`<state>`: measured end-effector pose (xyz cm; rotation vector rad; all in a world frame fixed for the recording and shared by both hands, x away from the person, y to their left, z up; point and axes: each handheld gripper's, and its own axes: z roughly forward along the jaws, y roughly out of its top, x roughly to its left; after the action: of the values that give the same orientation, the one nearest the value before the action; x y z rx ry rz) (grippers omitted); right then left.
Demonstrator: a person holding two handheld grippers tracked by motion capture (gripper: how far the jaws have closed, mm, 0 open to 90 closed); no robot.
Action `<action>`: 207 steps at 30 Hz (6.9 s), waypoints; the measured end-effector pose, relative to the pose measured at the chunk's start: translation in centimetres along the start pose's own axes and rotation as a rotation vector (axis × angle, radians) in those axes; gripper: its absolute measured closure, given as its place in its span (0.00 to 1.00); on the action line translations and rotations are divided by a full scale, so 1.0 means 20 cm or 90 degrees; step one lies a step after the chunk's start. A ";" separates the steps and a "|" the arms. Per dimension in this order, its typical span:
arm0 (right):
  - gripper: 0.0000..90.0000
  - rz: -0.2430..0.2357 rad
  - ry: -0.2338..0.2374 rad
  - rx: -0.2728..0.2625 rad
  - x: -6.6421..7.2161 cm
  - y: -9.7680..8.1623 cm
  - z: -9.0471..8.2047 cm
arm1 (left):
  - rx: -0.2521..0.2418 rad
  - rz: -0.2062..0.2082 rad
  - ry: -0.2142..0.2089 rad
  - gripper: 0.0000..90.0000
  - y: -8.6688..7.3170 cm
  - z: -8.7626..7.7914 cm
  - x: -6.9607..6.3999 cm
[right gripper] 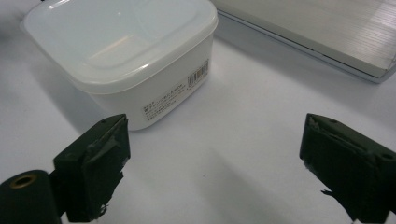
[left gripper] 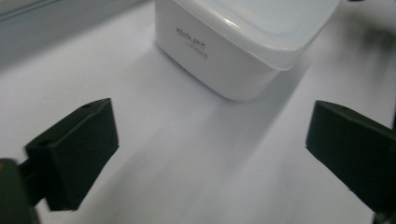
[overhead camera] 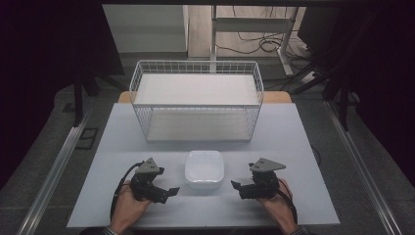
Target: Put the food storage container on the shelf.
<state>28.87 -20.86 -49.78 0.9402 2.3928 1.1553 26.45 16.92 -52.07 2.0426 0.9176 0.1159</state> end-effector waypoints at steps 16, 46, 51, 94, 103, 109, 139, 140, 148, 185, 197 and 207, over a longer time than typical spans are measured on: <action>0.02 -0.006 0.033 0.018 0.01 0.06 0.01 | -0.049 -0.009 -0.019 0.00 0.03 -0.04 0.03; 0.15 0.030 0.075 0.046 0.09 0.32 0.23 | -0.007 -0.023 -0.042 0.14 0.29 0.15 0.06; 0.18 0.067 0.100 0.065 0.06 0.28 0.26 | -0.007 -0.054 -0.069 0.19 0.26 0.20 0.10; 0.86 0.141 0.080 -0.017 0.08 0.30 0.02 | -0.078 -0.104 -0.008 0.89 0.27 -0.01 -0.05; 0.87 0.138 0.093 -0.044 0.05 0.38 -0.02 | -0.092 -0.087 -0.002 0.89 0.37 -0.08 -0.05; 0.87 0.126 0.090 -0.059 0.03 0.47 -0.05 | -0.110 -0.074 0.007 0.89 0.45 -0.14 -0.05; 0.87 0.094 0.080 -0.136 -0.05 0.97 -0.16 | -0.175 -0.045 0.044 0.88 0.87 -0.43 0.04; 0.87 0.094 0.079 -0.138 -0.05 0.99 -0.16 | -0.177 -0.047 0.044 0.88 0.89 -0.43 0.04; 0.87 0.097 0.068 -0.150 -0.10 1.13 -0.17 | -0.182 -0.045 0.058 0.88 1.03 -0.48 0.10; 0.72 0.135 0.030 -0.115 -0.26 1.30 0.03 | -0.145 -0.089 0.067 0.67 1.21 -0.34 0.27; 0.63 0.148 0.026 -0.106 -0.30 1.32 0.06 | -0.136 -0.095 0.064 0.68 1.23 -0.30 0.30; 0.52 0.137 -0.022 -0.105 -0.31 1.35 0.11 | -0.148 -0.075 0.100 0.54 1.26 -0.27 0.33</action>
<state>45.84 -11.54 -29.94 1.1721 2.1707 1.3769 43.37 16.04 -31.41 1.7799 1.0667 0.3081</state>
